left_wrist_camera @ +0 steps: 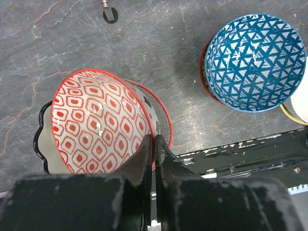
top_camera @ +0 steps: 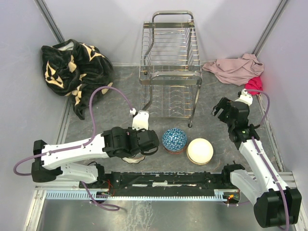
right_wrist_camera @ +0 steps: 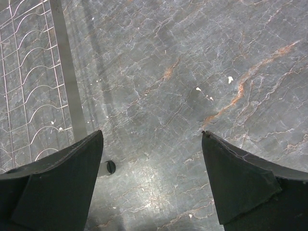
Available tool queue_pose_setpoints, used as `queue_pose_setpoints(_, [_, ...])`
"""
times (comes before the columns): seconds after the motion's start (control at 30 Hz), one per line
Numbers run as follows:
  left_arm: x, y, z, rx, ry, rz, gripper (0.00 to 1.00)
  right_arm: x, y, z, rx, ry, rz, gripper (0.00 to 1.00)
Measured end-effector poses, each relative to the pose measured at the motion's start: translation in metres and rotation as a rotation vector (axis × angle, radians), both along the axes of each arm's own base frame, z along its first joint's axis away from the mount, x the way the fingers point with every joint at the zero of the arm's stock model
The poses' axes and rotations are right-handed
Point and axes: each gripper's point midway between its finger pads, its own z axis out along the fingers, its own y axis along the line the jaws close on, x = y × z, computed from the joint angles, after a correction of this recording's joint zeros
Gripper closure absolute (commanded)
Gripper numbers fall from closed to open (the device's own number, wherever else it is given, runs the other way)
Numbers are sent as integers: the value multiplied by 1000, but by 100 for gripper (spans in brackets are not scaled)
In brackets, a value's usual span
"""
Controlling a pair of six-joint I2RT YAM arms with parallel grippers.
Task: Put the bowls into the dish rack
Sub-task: Pick up the bowl from the center of the board.
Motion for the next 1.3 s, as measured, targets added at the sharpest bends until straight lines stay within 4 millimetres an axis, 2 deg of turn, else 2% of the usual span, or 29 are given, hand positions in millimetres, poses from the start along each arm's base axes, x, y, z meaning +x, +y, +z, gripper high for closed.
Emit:
queue_pose_setpoints(0.2, [0,7,11,-31,-16,9,97,0,0,0,2,0,-1,9])
queue_pose_setpoints(0.5, [11,26,53,-118,-120,61,97,0,0,0,8,0,2,9])
queue_pose_setpoints(0.8, [37,51,73,-157,-189,188,97,0,1,0,13,-1,3,9])
queue_pose_setpoints(0.9, [53,63,83,-195,-220,248,97,0,1,0,15,0,6,9])
queue_pose_setpoints(1.03, [88,87,90,-217,-262,362,97,0,2,-1,17,2,11,9])
queue_pose_setpoints(1.3, [153,122,67,-258,-279,528,97,1,1,-1,18,4,7,9])
